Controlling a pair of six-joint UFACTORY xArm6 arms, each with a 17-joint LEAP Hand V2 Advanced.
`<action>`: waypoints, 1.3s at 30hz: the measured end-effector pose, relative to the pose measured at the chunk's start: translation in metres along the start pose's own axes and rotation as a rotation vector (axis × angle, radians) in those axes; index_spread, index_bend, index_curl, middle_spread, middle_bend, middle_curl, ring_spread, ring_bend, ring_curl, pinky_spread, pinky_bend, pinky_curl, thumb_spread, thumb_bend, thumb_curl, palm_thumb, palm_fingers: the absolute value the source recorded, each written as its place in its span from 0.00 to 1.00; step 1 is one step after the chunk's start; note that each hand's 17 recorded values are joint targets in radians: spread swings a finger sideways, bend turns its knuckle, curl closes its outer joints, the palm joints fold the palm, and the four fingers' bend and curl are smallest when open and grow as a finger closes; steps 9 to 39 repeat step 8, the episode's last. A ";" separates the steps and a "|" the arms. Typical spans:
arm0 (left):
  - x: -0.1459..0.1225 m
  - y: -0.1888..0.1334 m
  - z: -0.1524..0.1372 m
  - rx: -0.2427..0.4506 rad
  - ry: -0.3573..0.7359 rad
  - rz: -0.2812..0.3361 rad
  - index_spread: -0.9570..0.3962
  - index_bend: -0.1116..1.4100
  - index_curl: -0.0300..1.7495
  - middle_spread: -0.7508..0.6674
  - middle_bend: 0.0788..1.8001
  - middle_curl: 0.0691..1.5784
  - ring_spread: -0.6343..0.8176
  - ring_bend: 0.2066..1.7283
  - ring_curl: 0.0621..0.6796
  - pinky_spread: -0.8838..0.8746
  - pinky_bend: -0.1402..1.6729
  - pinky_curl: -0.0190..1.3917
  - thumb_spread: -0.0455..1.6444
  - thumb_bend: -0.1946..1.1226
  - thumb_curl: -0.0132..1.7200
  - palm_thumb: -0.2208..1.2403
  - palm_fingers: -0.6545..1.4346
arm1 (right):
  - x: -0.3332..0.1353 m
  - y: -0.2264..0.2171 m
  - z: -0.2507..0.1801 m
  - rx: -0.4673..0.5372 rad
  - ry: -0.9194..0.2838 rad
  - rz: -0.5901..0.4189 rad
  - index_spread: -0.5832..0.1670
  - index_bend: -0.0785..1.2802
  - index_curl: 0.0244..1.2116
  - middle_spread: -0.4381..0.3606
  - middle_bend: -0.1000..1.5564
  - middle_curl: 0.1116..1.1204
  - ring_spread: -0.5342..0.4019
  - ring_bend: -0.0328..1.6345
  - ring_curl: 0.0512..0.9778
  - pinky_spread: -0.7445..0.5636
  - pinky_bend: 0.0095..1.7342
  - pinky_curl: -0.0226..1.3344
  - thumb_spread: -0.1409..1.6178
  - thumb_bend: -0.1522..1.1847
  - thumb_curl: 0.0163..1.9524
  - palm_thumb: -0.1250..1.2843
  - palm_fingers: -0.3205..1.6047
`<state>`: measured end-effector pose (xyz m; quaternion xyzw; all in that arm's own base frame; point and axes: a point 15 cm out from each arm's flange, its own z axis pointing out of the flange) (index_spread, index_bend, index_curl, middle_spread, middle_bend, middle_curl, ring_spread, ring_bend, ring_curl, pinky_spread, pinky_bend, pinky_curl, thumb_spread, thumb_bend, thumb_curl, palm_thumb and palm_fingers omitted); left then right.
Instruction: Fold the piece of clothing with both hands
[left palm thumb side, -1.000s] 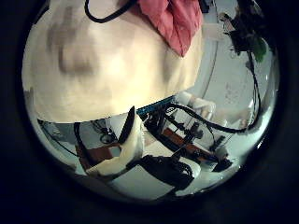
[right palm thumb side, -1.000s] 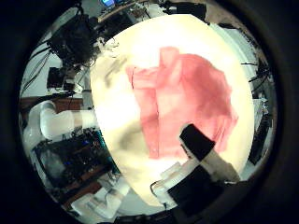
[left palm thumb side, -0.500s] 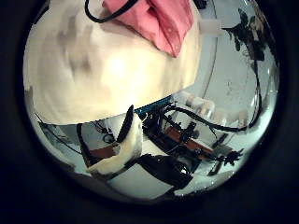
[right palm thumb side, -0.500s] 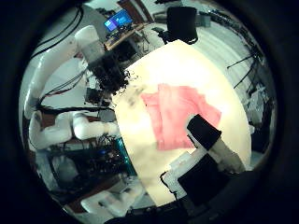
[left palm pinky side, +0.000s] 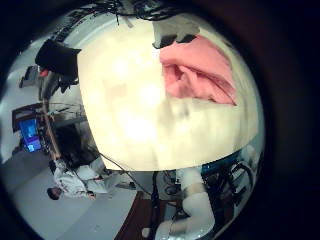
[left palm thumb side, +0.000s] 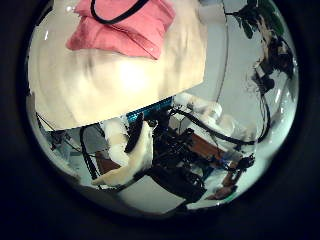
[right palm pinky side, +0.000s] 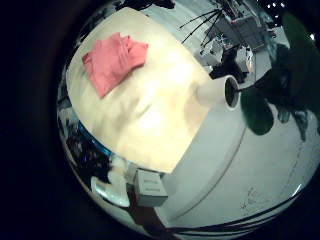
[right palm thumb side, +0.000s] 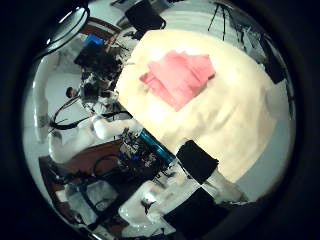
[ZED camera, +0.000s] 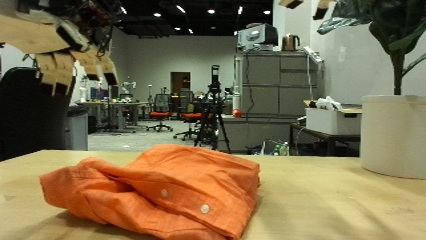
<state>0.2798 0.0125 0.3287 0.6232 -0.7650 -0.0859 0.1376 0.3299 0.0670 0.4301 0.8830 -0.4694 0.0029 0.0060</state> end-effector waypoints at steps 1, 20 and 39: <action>0.002 0.001 -0.002 -0.005 -0.008 0.007 0.78 0.17 0.15 0.82 0.06 0.12 0.85 0.10 0.26 0.82 0.24 0.24 0.67 0.13 0.18 0.42 0.29 | 0.001 0.004 0.005 -0.010 -0.003 0.007 0.23 0.18 0.24 0.62 0.18 0.22 0.82 0.21 0.20 0.89 0.19 0.30 0.76 0.10 0.23 0.52 0.20; 0.008 0.019 -0.010 -0.048 -0.053 0.029 0.78 0.17 0.15 0.81 0.06 0.13 0.85 0.10 0.27 0.82 0.24 0.24 0.67 0.13 0.18 0.42 0.29 | 0.019 0.023 0.020 -0.056 -0.016 0.053 0.23 0.18 0.23 0.63 0.17 0.21 0.82 0.19 0.20 0.89 0.19 0.28 0.77 0.10 0.20 0.50 0.21; 0.008 0.019 -0.010 -0.048 -0.053 0.029 0.78 0.17 0.15 0.81 0.06 0.13 0.85 0.10 0.27 0.82 0.24 0.24 0.67 0.13 0.18 0.42 0.29 | 0.019 0.023 0.020 -0.056 -0.016 0.053 0.23 0.18 0.23 0.63 0.17 0.21 0.82 0.19 0.20 0.89 0.19 0.28 0.77 0.10 0.20 0.50 0.21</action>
